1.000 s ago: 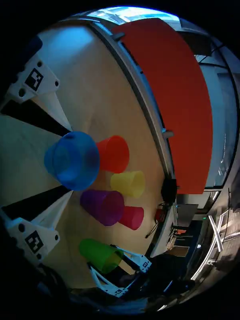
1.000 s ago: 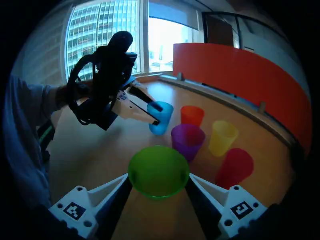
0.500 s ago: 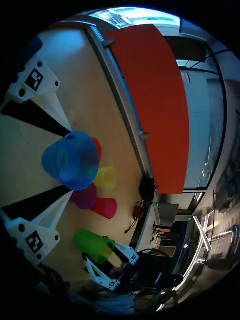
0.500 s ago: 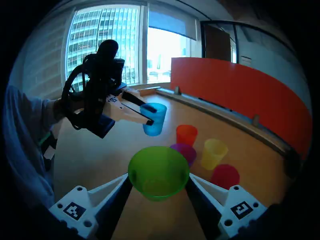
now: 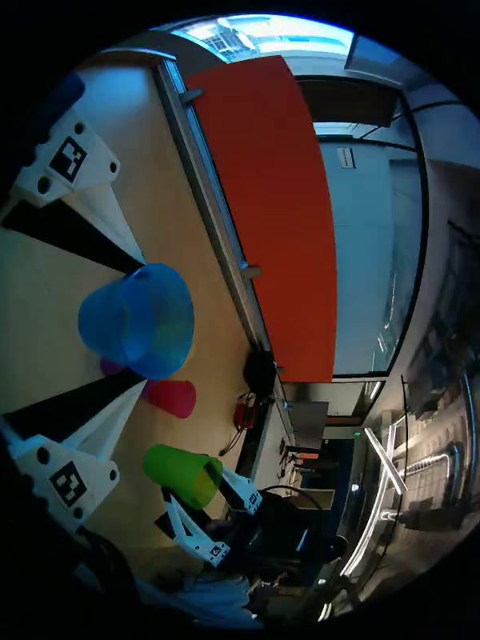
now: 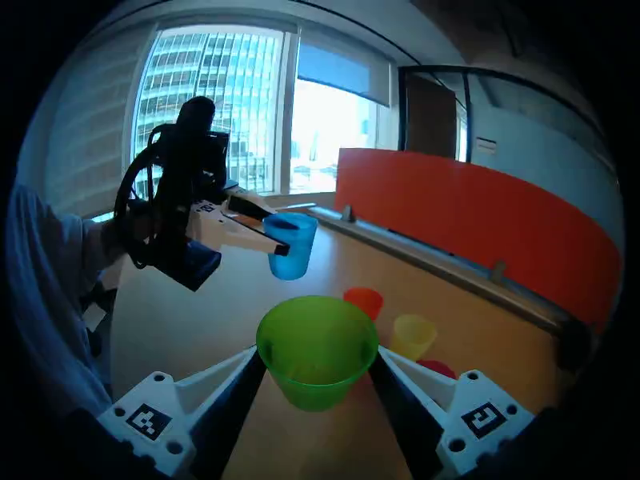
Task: Pour water
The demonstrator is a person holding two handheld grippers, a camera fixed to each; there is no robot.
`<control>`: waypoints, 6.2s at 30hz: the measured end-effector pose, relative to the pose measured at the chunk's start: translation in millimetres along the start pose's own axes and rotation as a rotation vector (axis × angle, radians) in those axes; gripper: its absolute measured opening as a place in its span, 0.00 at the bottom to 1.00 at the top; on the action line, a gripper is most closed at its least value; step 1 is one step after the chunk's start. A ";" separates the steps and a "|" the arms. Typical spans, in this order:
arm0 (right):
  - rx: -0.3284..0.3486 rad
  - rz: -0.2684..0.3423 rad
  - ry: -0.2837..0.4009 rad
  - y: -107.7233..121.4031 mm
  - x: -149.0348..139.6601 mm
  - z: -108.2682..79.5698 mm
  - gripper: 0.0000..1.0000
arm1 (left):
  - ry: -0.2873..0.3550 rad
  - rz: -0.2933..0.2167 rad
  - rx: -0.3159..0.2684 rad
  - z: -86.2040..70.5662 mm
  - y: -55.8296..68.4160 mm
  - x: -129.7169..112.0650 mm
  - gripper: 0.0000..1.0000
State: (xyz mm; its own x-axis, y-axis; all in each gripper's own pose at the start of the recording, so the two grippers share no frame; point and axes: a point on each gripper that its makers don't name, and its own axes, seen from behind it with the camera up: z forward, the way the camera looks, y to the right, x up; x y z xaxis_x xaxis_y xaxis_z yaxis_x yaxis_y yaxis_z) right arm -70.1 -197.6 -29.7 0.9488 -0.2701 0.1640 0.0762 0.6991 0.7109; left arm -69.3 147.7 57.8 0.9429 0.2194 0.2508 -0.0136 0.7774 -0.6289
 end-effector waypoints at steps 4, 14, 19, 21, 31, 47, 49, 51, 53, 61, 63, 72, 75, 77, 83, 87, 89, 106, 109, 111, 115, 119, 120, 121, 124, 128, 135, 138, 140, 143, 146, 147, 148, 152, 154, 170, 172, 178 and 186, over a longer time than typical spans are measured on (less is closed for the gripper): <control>-0.011 -0.004 0.036 -0.1 12.6 -2.6 0.90 | 0.027 0.009 0.000 -9.4 3.6 10.8 0.84; -0.035 -0.009 0.123 1.9 42.2 -9.4 0.91 | 0.074 0.015 -0.015 -26.4 16.1 27.1 0.84; -0.043 -0.012 0.151 2.9 53.3 -12.8 0.91 | 0.094 0.023 -0.020 -32.4 22.7 33.5 0.84; -0.046 -0.015 0.159 3.4 56.8 -13.8 0.91 | 0.101 0.025 -0.024 -34.8 25.5 36.0 0.84; -0.046 -0.025 0.182 5.2 68.2 -15.9 0.91 | 0.146 0.040 -0.027 -44.2 33.2 52.3 0.84; -0.015 -0.022 0.206 1.9 80.1 -11.1 0.90 | 0.238 0.158 0.010 -64.3 46.1 86.7 0.84; -0.011 -0.021 0.208 1.3 80.4 -10.0 0.90 | 0.248 0.182 0.018 -66.5 47.6 91.0 0.84; -0.006 -0.020 0.210 0.2 80.6 -8.6 0.90 | 0.259 0.207 0.029 -68.7 48.5 95.6 0.84; 0.001 -0.017 0.210 -1.8 80.5 -6.8 0.90 | 0.267 0.231 0.043 -70.8 48.3 99.6 0.84; 0.025 -0.020 0.211 -8.8 80.8 1.8 0.90 | 0.280 0.306 0.088 -74.1 47.6 113.5 0.84; 0.032 -0.018 0.213 -10.8 80.8 4.1 0.90 | 0.282 0.322 0.095 -74.4 48.6 116.3 0.84; 0.062 -0.013 0.212 -20.4 78.5 15.0 0.90 | 0.280 0.401 0.124 -74.3 52.5 127.4 0.84; 0.074 -0.013 0.211 -24.8 77.4 18.9 0.90 | 0.280 0.432 0.137 -73.9 53.1 131.4 0.84; 0.082 -0.013 0.210 -27.4 76.5 21.3 0.90 | 0.282 0.453 0.146 -74.1 54.1 134.4 0.84; 0.096 -0.011 0.208 -33.1 74.7 28.6 0.90 | 0.287 0.518 0.165 -74.8 58.8 144.0 0.84; 0.107 -0.003 0.212 -36.6 74.4 32.7 0.90 | 0.288 0.564 0.179 -75.0 62.7 151.0 0.84; 0.113 -0.001 0.212 -38.3 74.2 34.5 0.90 | 0.290 0.590 0.184 -75.5 65.0 154.5 0.84; 0.140 -0.001 0.206 -48.0 67.8 39.3 0.90 | 0.305 0.793 0.237 -77.7 83.4 176.0 0.84; 0.142 -0.001 0.208 -48.0 68.4 38.5 0.90 | 0.305 0.820 0.246 -76.4 84.0 178.4 0.84; 0.143 -0.002 0.208 -47.9 68.6 38.0 0.89 | 0.304 0.838 0.251 -75.2 83.9 179.4 0.84; 0.144 -0.006 0.208 -47.7 69.1 37.5 0.90 | 0.304 0.872 0.263 -73.8 83.1 181.2 0.84; 0.144 -0.007 0.209 -47.2 70.1 38.3 0.90 | 0.309 0.903 0.271 -73.8 83.2 184.0 0.84; 0.144 -0.007 0.210 -47.1 70.5 38.6 0.90 | 0.310 0.910 0.272 -73.9 83.5 184.5 0.84; 0.144 -0.007 0.210 -47.0 70.9 38.9 0.89 | 0.310 0.917 0.273 -74.0 83.9 184.9 0.84; 0.145 -0.008 0.211 -47.1 72.0 39.5 0.89 | 0.311 0.941 0.278 -74.3 84.8 186.0 0.84; 0.146 -0.012 0.211 -47.5 73.1 40.0 0.90 | 0.310 0.979 0.292 -74.6 84.8 186.9 0.84; 0.145 -0.016 0.212 -47.8 74.2 40.1 0.89 | 0.304 1.021 0.310 -73.9 84.7 186.7 0.84; 0.143 -0.015 0.214 -47.9 74.5 39.9 0.89 | 0.306 1.030 0.316 -74.0 84.6 187.3 0.84; 0.143 -0.016 0.214 -47.5 74.8 39.5 0.89 | 0.308 1.036 0.319 -74.4 84.3 188.5 0.84; 0.141 -0.017 0.215 -46.4 75.0 38.9 0.89 | 0.310 1.047 0.325 -74.2 83.6 189.8 0.84; 0.139 -0.018 0.214 -45.5 75.3 38.7 0.89 | 0.310 1.056 0.332 -73.8 83.5 190.3 0.84; 0.139 -0.019 0.214 -45.3 75.4 38.8 0.89 | 0.310 1.059 0.334 -73.7 83.3 190.7 0.84; 0.138 -0.019 0.214 -45.1 75.2 38.9 0.89 | 0.310 1.063 0.336 -73.8 82.9 191.3 0.84; 0.137 -0.021 0.214 -44.1 74.8 39.2 0.89 | 0.310 1.077 0.347 -74.2 81.2 193.6 0.84; 0.135 -0.022 0.213 -43.6 74.8 39.0 0.89 | 0.311 1.084 0.352 -74.4 80.7 194.2 0.84; 0.127 -0.024 0.222 -39.2 77.1 38.1 0.89 | 0.320 1.160 0.388 -81.8 83.3 204.7 0.84; 0.126 -0.025 0.222 -38.2 77.1 38.2 0.89 | 0.320 1.171 0.391 -82.3 83.9 205.2 0.84; 0.124 -0.026 0.225 -36.4 77.7 38.4 0.89 | 0.323 1.199 0.398 -82.4 86.3 206.5 0.84; 0.122 -0.028 0.228 -35.9 77.6 37.7 0.89 | 0.331 1.242 0.414 -83.0 89.0 210.5 0.84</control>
State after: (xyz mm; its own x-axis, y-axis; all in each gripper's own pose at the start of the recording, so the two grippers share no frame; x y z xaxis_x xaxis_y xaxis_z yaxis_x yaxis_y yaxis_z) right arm -10.7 -268.6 -16.7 0.9925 -0.1223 -0.0051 0.0786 0.6050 0.7923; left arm 155.6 214.1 -6.4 0.2691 0.7962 -0.5419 -0.9526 0.3028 -0.0281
